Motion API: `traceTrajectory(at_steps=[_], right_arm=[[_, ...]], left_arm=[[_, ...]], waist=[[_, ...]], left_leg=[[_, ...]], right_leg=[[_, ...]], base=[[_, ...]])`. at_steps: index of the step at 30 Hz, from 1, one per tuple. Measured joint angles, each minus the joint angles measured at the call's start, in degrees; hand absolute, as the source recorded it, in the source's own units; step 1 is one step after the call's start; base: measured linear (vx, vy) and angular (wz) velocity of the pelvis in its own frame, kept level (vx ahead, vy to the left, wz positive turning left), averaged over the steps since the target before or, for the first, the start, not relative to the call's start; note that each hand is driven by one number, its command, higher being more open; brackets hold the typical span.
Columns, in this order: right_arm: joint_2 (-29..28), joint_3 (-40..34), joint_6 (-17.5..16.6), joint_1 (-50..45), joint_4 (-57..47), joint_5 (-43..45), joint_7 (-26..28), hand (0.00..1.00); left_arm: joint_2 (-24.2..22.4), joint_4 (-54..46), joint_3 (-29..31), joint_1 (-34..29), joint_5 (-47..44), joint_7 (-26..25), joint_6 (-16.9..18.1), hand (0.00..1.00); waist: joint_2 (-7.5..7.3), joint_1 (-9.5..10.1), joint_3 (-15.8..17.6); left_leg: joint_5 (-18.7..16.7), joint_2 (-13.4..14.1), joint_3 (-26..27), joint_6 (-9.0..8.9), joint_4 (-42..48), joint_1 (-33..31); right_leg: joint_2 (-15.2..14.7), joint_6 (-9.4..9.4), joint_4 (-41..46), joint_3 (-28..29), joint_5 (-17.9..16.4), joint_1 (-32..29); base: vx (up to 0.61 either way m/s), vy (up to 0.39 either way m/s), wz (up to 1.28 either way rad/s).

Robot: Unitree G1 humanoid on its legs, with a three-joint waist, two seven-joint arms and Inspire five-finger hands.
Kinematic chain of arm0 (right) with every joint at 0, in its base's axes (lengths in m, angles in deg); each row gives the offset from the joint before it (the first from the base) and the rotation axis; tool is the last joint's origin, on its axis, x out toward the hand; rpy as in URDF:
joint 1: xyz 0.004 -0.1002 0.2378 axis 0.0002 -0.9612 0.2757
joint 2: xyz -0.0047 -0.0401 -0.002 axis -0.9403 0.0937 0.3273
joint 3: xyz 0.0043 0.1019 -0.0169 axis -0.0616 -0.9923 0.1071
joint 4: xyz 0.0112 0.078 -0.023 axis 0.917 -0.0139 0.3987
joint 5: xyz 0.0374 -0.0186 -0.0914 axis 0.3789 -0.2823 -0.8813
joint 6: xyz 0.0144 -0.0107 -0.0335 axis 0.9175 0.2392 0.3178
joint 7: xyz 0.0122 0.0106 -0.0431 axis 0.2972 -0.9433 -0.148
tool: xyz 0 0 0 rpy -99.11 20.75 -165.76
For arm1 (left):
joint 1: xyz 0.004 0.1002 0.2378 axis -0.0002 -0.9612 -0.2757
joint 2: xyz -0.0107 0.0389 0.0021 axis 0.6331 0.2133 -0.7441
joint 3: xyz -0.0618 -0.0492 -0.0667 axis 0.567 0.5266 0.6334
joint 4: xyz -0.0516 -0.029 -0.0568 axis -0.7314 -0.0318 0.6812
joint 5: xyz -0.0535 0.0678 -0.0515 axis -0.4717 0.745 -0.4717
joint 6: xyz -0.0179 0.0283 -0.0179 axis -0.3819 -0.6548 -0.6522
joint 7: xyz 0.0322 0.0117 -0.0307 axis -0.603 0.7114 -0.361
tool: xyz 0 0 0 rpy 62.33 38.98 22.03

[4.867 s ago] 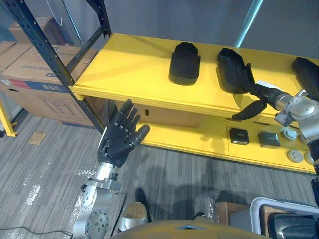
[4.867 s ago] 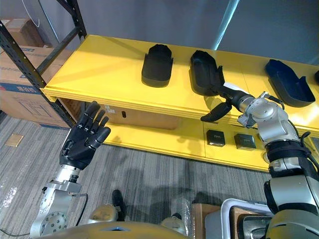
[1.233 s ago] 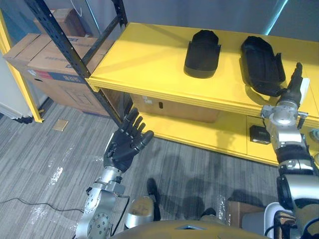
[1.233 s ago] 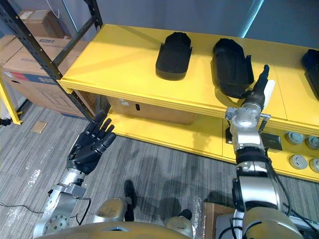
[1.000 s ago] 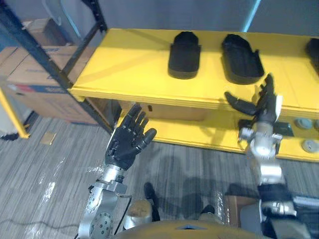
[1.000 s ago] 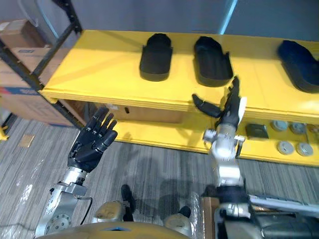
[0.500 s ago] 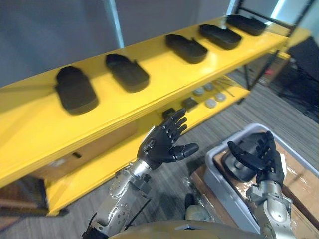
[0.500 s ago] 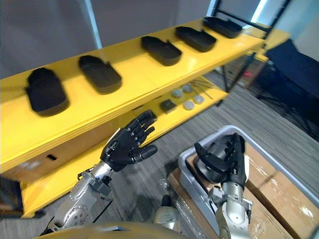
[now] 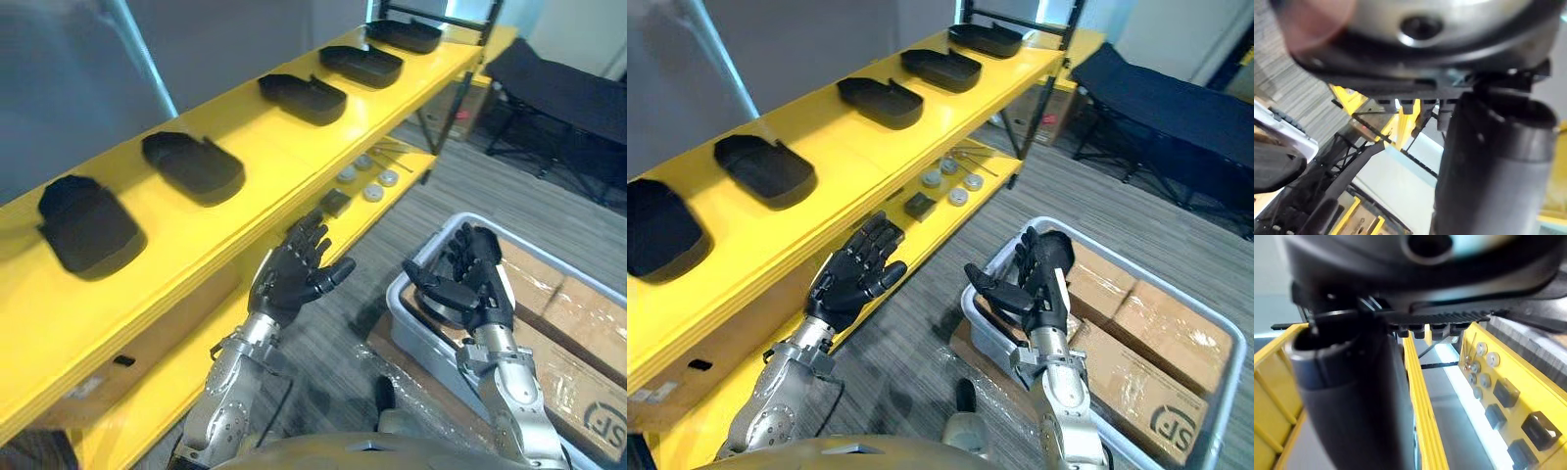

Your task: Walk over and take three plastic housings, then place them on the shelf

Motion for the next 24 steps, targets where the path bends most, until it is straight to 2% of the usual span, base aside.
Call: traceTrajectory(at_steps=[2, 3, 4, 6, 7, 8, 9, 10, 11, 12, 13, 14, 15, 16, 17, 18, 19, 20, 21, 22, 23, 24], right_arm=[[-0.94, 0.23, 0.00, -0.27, 0.59, 0.06, -0.84, 1.00], [-2.11, 0.08, -0.01, -1.87, 0.83, 0.05, -1.65, 1.00], [-3.78, -0.16, -0.77, -3.79, 0.73, 0.09, -1.26, 1.00], [-4.63, -0.01, -0.97, -5.10, 0.48, 0.23, -0.86, 1.00], [-4.73, 0.03, -1.02, -5.37, 0.48, 1.02, 0.17, 1.00], [-4.80, 0.16, -1.08, -5.01, 0.49, 1.67, 0.86, 1.00], [-4.93, 0.20, -1.91, -4.50, 0.47, 1.88, 1.12, 1.00], [-4.92, 0.29, -2.41, -4.38, 0.68, 1.73, 0.86, 1.00], [-4.94, 0.68, -2.87, -4.08, 0.72, 1.49, 0.65, 1.00], [-4.91, 2.32, -4.29, -2.80, 0.77, 1.09, -0.28, 1.00], [-4.87, 4.01, -4.96, -1.46, 0.79, 1.07, -1.05, 1.00], [-4.91, 6.42, -5.06, 1.42, 1.43, 0.92, -1.99, 1.00], [-5.03, 7.55, -5.08, 2.91, 1.93, 0.33, -2.39, 1.00], [-5.78, 9.31, -5.24, 6.03, 3.14, -1.25, -3.07, 1.00], [-6.15, 10.01, -5.28, 6.55, 3.42, -1.26, -3.23, 1.00], [-6.70, 11.29, -5.12, 5.55, 4.22, -2.87, -3.86, 1.00], [-6.73, 11.67, -4.64, 4.99, 4.27, -3.63, -3.83, 1.00], [-6.74, 12.21, -3.56, 3.82, 4.15, -4.71, -3.80, 1.00], [-6.75, 12.24, -2.89, 2.84, 4.13, -5.16, -3.70, 1.00], [-6.78, 12.18, -1.95, 1.24, 4.12, -5.00, -3.27, 1.00], [-6.80, 12.08, -1.67, 0.43, 4.12, -4.88, -2.77, 1.00], [-6.44, 11.20, -0.92, -1.19, 4.09, -4.52, -1.54, 1.00]], left_arm=[[0.59, -0.57, -0.23, -0.07, 0.02, 1.01, 0.00, 1.00], [0.84, -2.01, -0.60, -0.11, 0.03, 2.05, -0.01, 1.00], [1.51, -4.63, -0.78, -0.34, -0.01, 3.66, -0.04, 1.00], [1.71, -6.61, -0.41, -1.07, -0.04, 4.55, -0.03, 1.00], [1.86, -7.50, -0.27, -1.01, -0.04, 4.66, -0.03, 1.00], [1.48, -7.55, 0.23, -0.88, -0.03, 4.99, -0.03, 1.00], [1.26, -6.51, 1.06, 0.17, -0.02, 5.59, -0.07, 1.00], [1.29, -5.08, 1.17, 1.08, -0.02, 5.39, -0.51, 1.00], [1.29, -5.00, 1.50, 0.95, -0.03, 5.25, -0.94, 1.00], [1.26, -5.00, 1.92, 0.17, -0.09, 4.97, -1.10, 1.00], [1.64, -4.70, 2.50, 0.16, -0.12, 4.39, -1.14, 1.00], [1.79, -3.54, 2.95, 0.13, -0.16, 3.69, -1.18, 1.00], [1.90, -3.06, 3.01, 0.17, -0.19, 3.63, -1.18, 1.00], [1.08, -2.55, 3.89, 0.12, -0.23, 3.77, -1.27, 1.00], [0.82, -2.20, 4.01, -0.22, -0.23, 3.58, -1.33, 1.00], [0.67, -1.70, 4.29, -1.69, -0.33, 3.47, -1.45, 1.00], [0.67, -1.71, 4.39, -2.56, -0.62, 3.45, -1.45, 1.00], [0.67, -1.64, 5.35, -3.95, -1.38, 3.03, -1.46, 1.00], [0.73, -1.38, 5.99, -4.40, -2.86, 2.60, -1.44, 1.00], [0.79, -0.74, 6.85, -4.43, -4.31, 1.84, -1.29, 1.00], [0.88, -0.48, 7.24, -4.36, -5.30, 1.44, -1.20, 1.00], [0.63, 0.58, 7.35, -4.11, -7.08, 0.65, -1.16, 1.00]], waist=[[-0.59, 0.02, 0.28], [-1.76, 0.05, 0.99], [-2.75, 0.18, 1.34], [-3.70, 0.47, 1.55], [-3.86, 0.72, 1.69], [-3.07, 1.20, 1.41], [-2.25, 0.55, 2.34], [-1.54, 0.29, 2.68], [-1.63, 0.29, 2.69], [-2.66, 0.64, 2.45], [-3.72, 0.76, 2.67], [-3.06, 1.50, 2.34], [-2.12, 2.29, 1.90], [-0.84, 3.50, 2.44], [-0.85, 2.82, 2.92], [-1.23, 2.84, 2.95], [-1.25, 2.95, 2.93], [-1.66, 2.91, 2.74], [-1.63, 3.04, 2.80], [-2.30, 3.19, 2.70], [-2.99, 3.18, 2.60], [-3.44, 2.92, 2.54]], left_leg=[[0.09, -0.97, -0.65, -0.18, -0.07, 0.06], [0.19, -2.26, -0.41, -0.12, -0.34, 0.92], [-0.40, -3.62, 1.41, 0.76, 0.48, 1.37], [-1.47, -4.11, 3.67, 1.73, 1.66, 1.09], [-1.68, -4.12, 6.12, 2.53, 2.30, 0.69], [-1.11, -3.37, 8.50, 3.60, 1.43, 0.76], [-0.02, -2.37, 10.41, 4.15, 0.74, 0.64], [1.21, -1.49, 10.76, 4.38, 0.08, 0.68], [1.68, -1.29, 10.85, 4.37, -0.07, 0.72], [1.99, -1.20, 11.09, 4.06, 0.65, 0.40], [1.53, -1.81, 11.68, 3.28, 1.70, -0.05], [1.50, -1.73, 10.26, 3.27, 1.13, -1.16], [1.81, -1.40, 9.24, 3.51, 0.67, -2.14], [3.79, 0.75, 12.83, 3.34, 0.37, -1.96], [3.98, 0.82, 13.21, 3.33, 0.56, -1.86], [4.40, 1.00, 13.95, 3.09, 0.88, -1.27], [4.43, 1.53, 14.62, 2.95, 1.33, -1.19], [4.49, 3.23, 15.83, 1.83, 2.41, -1.20], [4.64, 5.27, 16.79, 0.76, 3.51, -1.36], [5.19, 7.82, 18.29, -0.94, 4.62, -1.43], [5.46, 8.93, 18.89, -1.83, 5.24, -1.49], [6.25, 11.48, 19.38, -3.29, 5.79, -1.41]], right_leg=[[-1.15, 0.00, 0.98, -0.22, -0.05, 0.01], [-2.46, 0.02, 2.62, 0.72, -0.01, -0.36], [-3.52, 0.56, 3.34, 2.55, 0.80, -1.13], [-3.61, -0.20, 3.51, 2.80, 2.90, -2.65], [-2.78, -2.69, 3.38, 1.27, 7.41, -4.95], [-1.55, -4.01, 0.66, -0.17, 13.14, -5.60], [-1.68, -6.37, 7.55, -4.83, 8.38, -7.56], [-2.89, -8.45, 22.83, -9.36, -4.03, -9.39], [-3.81, -8.84, 28.85, -11.14, -8.26, -9.39], [-5.99, -8.88, 35.57, -13.97, -12.98, -8.98], [-5.58, -7.39, 33.56, -16.82, -11.71, -8.62], [-2.44, -4.03, 24.36, -18.82, -9.40, -6.11], [0.12, -2.60, 18.08, -18.41, -6.66, -5.07], [-1.56, -11.10, 27.25, -20.19, -12.99, -6.33], [-3.98, -12.05, 33.78, -20.79, -16.24, -6.10], [-9.60, -9.98, 39.57, -21.51, -18.76, -2.38], [-11.47, -10.05, 39.66, -21.45, -18.90, -0.87], [-13.91, -9.87, 38.36, -21.32, -18.78, 1.63], [-14.16, -8.32, 35.46, -21.05, -17.72, 3.27], [-14.11, -5.70, 30.70, -20.92, -15.66, 5.07], [-13.49, -2.43, 28.60, -20.39, -15.96, 5.67], [-10.16, 1.19, 26.26, -21.18, -20.09, 6.28]], base=[[-0.07, 0.061, 0.14], [-0.12, 0.124, -0.21], [-0.15, 0.141, -0.46], [-0.18, 0.093, -0.74], [-0.20, 0.045, -1.09], [-0.27, 0.032, -1.16], [-0.26, 0.014, -0.71], [-0.24, 0.014, -0.30], [-0.16, 0.006, -0.13], [-0.10, -0.023, -0.28], [-0.14, -0.027, -0.57], [-0.12, -0.015, -0.78], [-0.16, -0.016, -1.25], [-0.16, -0.049, -1.03], [-0.17, -0.120, -0.87], [-0.11, -0.135, -0.35], [-0.06, -0.208, -0.55], [-0.05, -0.256, -0.66], [-0.05, -0.358, -0.89], [-0.03, -0.333, -0.81], [-0.04, -0.398, -0.91], [-0.02, -0.448, -0.90]])
